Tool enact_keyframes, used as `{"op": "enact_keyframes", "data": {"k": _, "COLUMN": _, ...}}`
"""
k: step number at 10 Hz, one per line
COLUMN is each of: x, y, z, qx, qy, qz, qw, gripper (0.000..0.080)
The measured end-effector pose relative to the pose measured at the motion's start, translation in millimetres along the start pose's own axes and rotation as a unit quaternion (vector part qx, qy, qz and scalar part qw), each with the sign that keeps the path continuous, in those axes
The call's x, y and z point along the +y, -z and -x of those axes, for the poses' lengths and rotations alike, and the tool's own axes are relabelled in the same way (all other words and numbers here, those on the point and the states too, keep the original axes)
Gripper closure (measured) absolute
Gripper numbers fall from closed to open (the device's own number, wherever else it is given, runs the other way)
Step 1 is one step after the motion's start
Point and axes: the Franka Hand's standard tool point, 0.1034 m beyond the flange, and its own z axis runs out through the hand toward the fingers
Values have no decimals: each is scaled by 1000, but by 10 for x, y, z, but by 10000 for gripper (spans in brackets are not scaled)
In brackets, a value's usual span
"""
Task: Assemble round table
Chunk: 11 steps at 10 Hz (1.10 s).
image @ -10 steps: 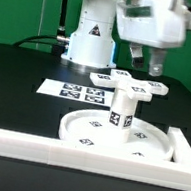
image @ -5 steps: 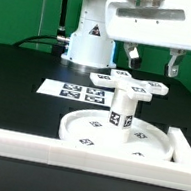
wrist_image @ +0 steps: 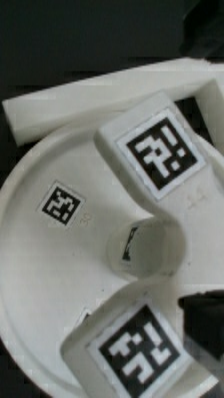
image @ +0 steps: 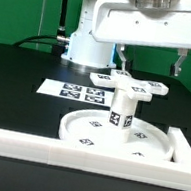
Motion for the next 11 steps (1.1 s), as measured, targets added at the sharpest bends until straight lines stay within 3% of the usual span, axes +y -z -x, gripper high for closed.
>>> {"op": "enact_keyframes", "data": {"k": 5, "x": 19, "y": 29, "z": -55, "qx": -7, "qy": 192, "qz": 9, "qw": 981, "gripper": 150}}
{"op": "enact_keyframes", "data": {"k": 7, "x": 42, "y": 23, "z": -71, "qx": -11, "qy": 303, "qz": 27, "qw": 953, "gripper": 150}}
{"op": "enact_keyframes", "data": {"k": 11, "x": 141, "y": -2, "z": -107, "qx": -23, "qy": 436, "qz": 33, "qw": 899, "gripper": 150}}
